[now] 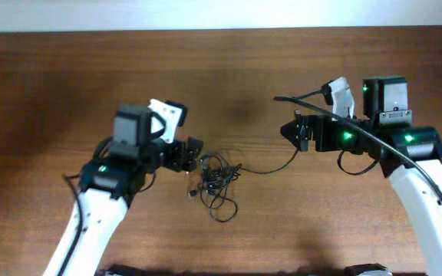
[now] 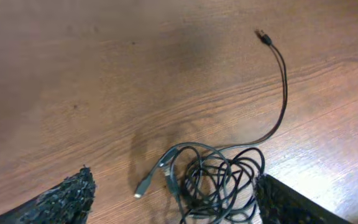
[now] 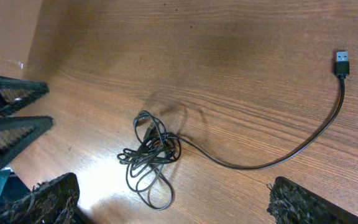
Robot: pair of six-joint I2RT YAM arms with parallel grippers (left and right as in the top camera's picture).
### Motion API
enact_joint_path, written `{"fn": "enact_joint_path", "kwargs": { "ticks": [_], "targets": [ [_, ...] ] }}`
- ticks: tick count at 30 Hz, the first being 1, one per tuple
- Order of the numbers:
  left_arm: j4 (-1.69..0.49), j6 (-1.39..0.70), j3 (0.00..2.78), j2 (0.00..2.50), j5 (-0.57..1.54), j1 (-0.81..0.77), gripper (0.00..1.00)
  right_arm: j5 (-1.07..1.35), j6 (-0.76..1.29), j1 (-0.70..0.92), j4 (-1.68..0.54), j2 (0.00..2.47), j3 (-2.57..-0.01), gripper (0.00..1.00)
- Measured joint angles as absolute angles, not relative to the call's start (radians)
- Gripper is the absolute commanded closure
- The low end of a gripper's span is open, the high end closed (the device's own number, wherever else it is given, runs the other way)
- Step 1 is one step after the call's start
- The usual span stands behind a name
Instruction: Untangle cables
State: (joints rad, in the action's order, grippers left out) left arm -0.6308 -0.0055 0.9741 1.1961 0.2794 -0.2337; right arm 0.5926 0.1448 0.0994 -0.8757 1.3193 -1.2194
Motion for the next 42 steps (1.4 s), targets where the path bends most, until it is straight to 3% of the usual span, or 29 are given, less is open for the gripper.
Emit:
{"fn": "enact_joint_path", "kwargs": {
  "ticks": [1, 3, 5, 13, 15, 18, 27, 34, 42],
  "targets": [
    [-0.632, -0.021, 0.976, 1.263, 0.266, -0.266, 0.27, 0.588, 0.145, 0.099, -0.875, 1.325, -1.219, 0.01],
    [-0.621, -0.028, 0.978, 1.395, 0.253, -0.347, 0.48, 0.574, 0.145, 0.099, -0.866, 1.325, -1.219, 0.01],
    [-0.575, -0.034, 0.978, 1.477, 0.27, -0.41, 0.6, 0.573, 0.145, 0.099, -0.863, 1.326, -1.219, 0.01],
    [-0.511, 0.043, 0.978, 1.536, 0.435, -0.496, 0.53, 0.573, 0.145, 0.099, -0.863, 1.327, -1.219, 0.01],
    [-0.513, 0.045, 0.978, 1.541, 0.439, -0.496, 0.76, 0.573, 0.145, 0.099, -0.863, 1.327, -1.219, 0.01],
    [-0.512, 0.057, 0.978, 1.62, 0.434, -0.496, 1.0, 0.573, 0.145, 0.099, -0.863, 1.328, -1.219, 0.01],
    [-0.451, -0.202, 1.126, 1.52, 0.4, -0.417, 1.0, 0.574, 0.239, 0.099, -0.762, 1.329, -1.219, 0.01],
    [-0.414, -0.414, 1.145, 1.441, 0.4, -0.34, 1.0, 0.661, 0.394, 0.099, -0.19, 1.374, -1.286, 0.01],
    [-0.407, -0.421, 1.145, 1.441, 0.384, -0.34, 0.97, 0.664, 0.355, 0.099, -0.588, 1.564, -1.311, 0.02]
  ]
}}
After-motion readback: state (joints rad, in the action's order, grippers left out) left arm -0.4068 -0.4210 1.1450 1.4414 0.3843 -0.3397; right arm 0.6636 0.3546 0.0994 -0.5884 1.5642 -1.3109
